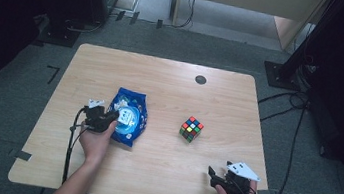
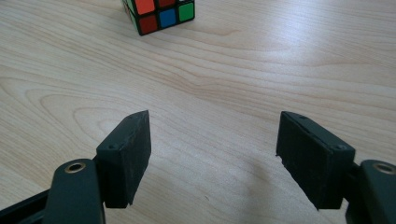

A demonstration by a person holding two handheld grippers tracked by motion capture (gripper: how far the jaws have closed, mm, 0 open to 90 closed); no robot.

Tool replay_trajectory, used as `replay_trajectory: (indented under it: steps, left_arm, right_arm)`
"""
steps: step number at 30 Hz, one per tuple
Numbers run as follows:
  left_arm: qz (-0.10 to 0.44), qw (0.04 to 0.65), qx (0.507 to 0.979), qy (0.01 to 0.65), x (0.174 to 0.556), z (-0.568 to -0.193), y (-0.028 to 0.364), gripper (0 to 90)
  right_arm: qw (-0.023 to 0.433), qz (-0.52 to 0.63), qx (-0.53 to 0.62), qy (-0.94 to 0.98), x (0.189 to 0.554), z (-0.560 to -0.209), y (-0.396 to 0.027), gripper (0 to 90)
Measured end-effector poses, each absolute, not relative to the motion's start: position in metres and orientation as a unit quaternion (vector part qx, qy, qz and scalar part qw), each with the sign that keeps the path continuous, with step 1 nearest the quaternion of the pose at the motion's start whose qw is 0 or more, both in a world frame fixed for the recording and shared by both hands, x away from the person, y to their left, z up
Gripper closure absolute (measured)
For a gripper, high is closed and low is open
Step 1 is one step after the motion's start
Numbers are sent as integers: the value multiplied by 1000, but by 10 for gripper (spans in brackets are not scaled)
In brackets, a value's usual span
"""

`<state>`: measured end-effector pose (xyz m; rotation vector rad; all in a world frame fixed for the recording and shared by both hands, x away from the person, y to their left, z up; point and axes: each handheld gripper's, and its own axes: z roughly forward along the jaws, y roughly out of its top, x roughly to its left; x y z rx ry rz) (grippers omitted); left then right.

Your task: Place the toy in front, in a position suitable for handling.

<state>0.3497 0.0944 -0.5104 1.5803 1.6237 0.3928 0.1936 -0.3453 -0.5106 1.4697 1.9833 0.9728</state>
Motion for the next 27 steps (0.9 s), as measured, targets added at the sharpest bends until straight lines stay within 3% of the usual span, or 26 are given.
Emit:
replay_trajectory:
  steps: [6,12,17,27]
  left_arm:
    - [171,409,638,630,348,-509,93,743]
    - [184,417,674,582,334,-497,95,487]
    - [178,436,690,550,315,-489,112,359]
    - [190,439,705,524,280,-487,152,290]
  right_arm:
    - [242,356,538,725,192,-510,-346,272]
    - [241,360,536,725,193,-510,-345,271]
    - [238,376,530,723,195,-505,-343,254]
    - [236,401,511,722,213,-483,-332,150]
